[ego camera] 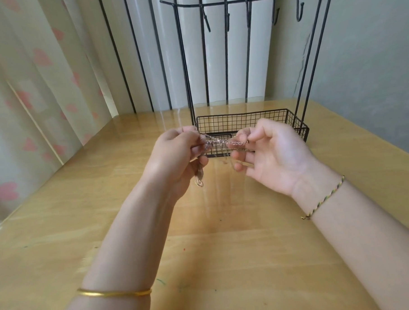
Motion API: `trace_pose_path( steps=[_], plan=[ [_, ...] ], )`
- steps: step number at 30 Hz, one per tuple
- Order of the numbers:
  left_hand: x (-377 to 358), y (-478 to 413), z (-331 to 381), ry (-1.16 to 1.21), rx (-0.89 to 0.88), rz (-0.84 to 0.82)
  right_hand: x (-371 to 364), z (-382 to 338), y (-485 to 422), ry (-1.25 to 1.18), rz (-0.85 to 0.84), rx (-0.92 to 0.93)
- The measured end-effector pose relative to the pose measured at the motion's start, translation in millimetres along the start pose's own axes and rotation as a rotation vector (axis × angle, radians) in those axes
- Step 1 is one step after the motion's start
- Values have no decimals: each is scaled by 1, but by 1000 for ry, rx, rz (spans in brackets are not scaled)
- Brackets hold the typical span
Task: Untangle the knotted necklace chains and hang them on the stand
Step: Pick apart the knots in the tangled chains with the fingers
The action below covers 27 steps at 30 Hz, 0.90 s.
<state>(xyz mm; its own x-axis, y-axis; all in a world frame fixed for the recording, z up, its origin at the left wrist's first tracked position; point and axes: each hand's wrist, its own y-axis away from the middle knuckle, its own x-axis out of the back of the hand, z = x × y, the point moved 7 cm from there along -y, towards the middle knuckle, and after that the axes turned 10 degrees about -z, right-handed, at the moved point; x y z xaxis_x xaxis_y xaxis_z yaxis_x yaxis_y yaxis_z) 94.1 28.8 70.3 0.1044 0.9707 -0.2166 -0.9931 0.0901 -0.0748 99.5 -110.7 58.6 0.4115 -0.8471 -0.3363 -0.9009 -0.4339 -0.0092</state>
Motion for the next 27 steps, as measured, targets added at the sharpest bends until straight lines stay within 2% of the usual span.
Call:
trace_pose_path(
  steps=[5, 8, 13, 18, 23, 27],
  plan=[
    [-4, 2, -3, 464, 69, -36, 8, 4, 1, -171, 16, -26],
    [4, 2, -2, 598, 66, -24, 17, 7, 1, -281, 83, -30],
    [7, 2, -6, 518, 87, -38, 19, 11, -1, -450, 119, -8],
    [3, 2, -6, 417, 65, -38, 16, 11, -2, -503, 148, 12],
    [12, 1, -1, 346, -20, 39, 13, 6, -4, -630, 115, 96],
    [14, 3, 3, 218, -83, 109, 12, 4, -3, -577, 88, 109]
  ],
)
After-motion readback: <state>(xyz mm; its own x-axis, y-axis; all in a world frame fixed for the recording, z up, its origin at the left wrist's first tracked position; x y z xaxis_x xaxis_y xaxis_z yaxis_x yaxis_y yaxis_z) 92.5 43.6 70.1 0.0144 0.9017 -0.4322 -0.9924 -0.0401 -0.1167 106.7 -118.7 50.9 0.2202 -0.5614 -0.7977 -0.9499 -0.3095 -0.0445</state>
